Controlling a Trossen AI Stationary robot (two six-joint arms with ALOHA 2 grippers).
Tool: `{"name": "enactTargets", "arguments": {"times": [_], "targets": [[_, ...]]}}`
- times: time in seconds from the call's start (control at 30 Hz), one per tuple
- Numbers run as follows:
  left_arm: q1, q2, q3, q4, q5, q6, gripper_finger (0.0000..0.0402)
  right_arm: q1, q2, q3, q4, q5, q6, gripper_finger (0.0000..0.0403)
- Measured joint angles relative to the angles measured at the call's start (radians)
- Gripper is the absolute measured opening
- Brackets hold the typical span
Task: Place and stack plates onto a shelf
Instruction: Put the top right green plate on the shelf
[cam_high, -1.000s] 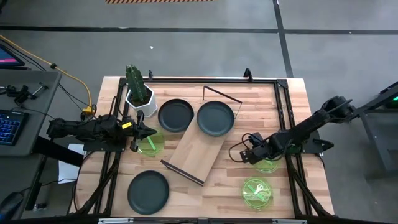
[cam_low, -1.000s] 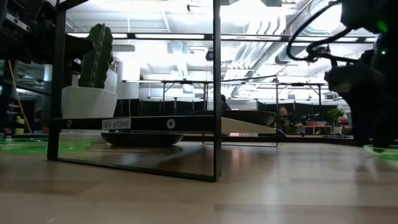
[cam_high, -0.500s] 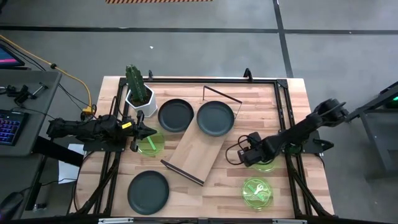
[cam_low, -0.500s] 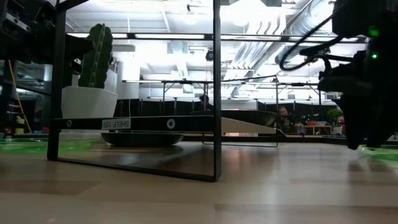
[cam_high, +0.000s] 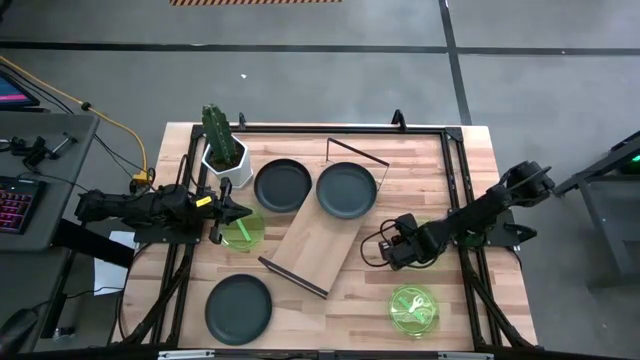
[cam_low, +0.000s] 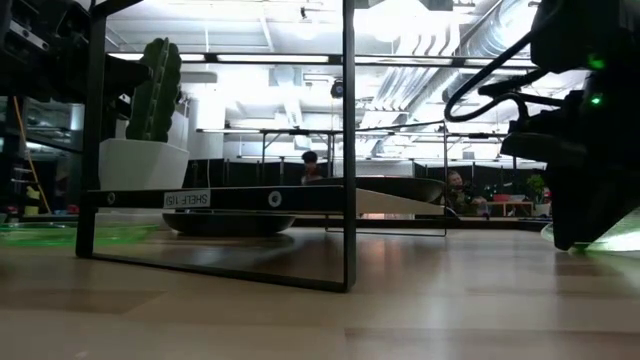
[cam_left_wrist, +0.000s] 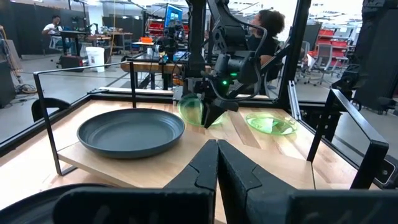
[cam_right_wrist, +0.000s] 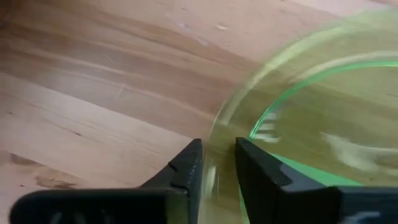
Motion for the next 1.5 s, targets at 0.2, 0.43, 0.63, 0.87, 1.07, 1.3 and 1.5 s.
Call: {"name": "enactTargets", "arguments": {"times": [0.2,0.43,0.63,0.87,1.07,1.3,1.5], "targets": [[0.0,0.0,0.0,0.0,0.0,0.0,0.0,0.0,0.0,0.0,-0.003,0.018,-0.039,0.0023],[0.0,0.0,0.0,0.0,0.0,0.0,0.0,0.0,0.001,0.0,-0.008,0.045,-0.081,0.0003],[0.0,0.0,0.0,0.0,0.0,0.0,0.0,0.0,0.002,0.084,-0.073,0.109,-0.193,0.0],[0.0,0.0,0.0,0.0,0.0,0.0,0.0,0.0,0.001,0.259,-0.256,0.145,-0.385,0.0],[0.0,0.0,0.0,0.0,0.0,0.0,0.0,0.008,0.0,0.356,-0.35,0.141,-0.467,0.0],[0.0,0.0,0.0,0.0,0.0,0.0,0.0,0.051,0.0,0.307,-0.317,0.155,-0.486,0.0],[0.0,0.0,0.0,0.0,0.0,0.0,0.0,0.129,0.0,0.2,-0.159,0.219,-0.405,0.0029]]}}
